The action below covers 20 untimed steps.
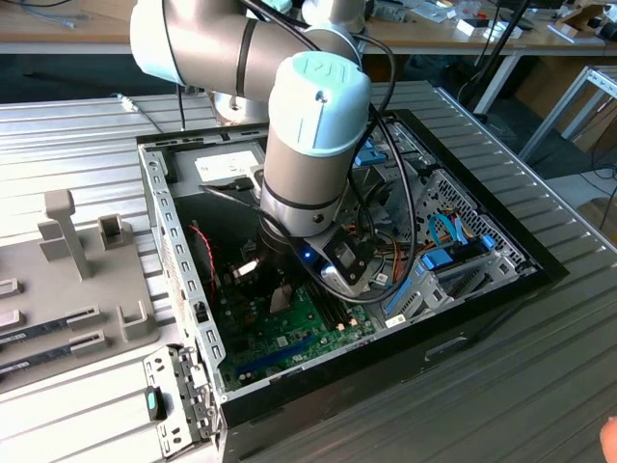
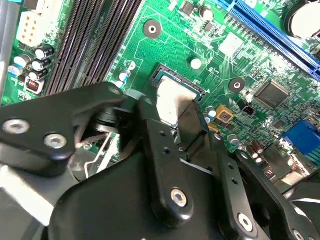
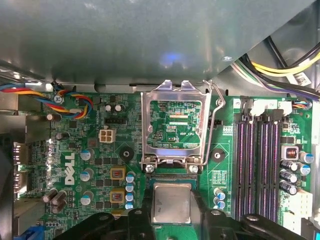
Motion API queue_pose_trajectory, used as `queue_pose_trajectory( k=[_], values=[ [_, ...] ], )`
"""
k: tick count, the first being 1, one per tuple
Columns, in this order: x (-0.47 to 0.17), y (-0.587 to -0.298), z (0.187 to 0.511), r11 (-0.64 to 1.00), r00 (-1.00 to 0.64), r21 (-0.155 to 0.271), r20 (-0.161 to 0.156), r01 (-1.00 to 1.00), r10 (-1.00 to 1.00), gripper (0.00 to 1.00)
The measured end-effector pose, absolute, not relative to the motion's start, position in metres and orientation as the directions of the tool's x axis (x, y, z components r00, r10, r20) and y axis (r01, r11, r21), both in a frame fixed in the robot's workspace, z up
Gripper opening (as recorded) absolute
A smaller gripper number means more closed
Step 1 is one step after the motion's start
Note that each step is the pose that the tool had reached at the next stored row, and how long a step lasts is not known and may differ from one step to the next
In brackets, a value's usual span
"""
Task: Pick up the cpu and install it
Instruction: 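Place the cpu into insertion slot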
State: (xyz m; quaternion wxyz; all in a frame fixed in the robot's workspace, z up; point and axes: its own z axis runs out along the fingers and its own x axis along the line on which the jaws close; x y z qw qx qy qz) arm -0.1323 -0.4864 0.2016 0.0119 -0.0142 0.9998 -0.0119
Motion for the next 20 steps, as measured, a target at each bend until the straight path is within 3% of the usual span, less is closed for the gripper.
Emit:
queue_pose_trajectory(
  k=[1,11,16,17,18,20],
  values=[
    [-0.132,-0.486,0.202,0.999,-0.999,-0.024,-0.023,-0.028,-0.029,0.53],
    [-0.132,-0.486,0.211,1.000,-0.999,-0.014,-0.023,-0.028,-0.028,0.53],
    [-0.117,-0.486,0.211,1.000,-0.999,0.003,-0.016,-0.028,-0.028,0.20],
    [-0.116,-0.486,0.212,1.000,-0.999,0.004,-0.016,-0.028,-0.028,0.20],
    [-0.114,-0.486,0.216,1.000,-0.999,0.009,-0.016,-0.028,-0.028,0.11],
    [-0.113,-0.485,0.220,0.999,-0.999,0.016,-0.016,-0.028,-0.028,0.11]
  ],
)
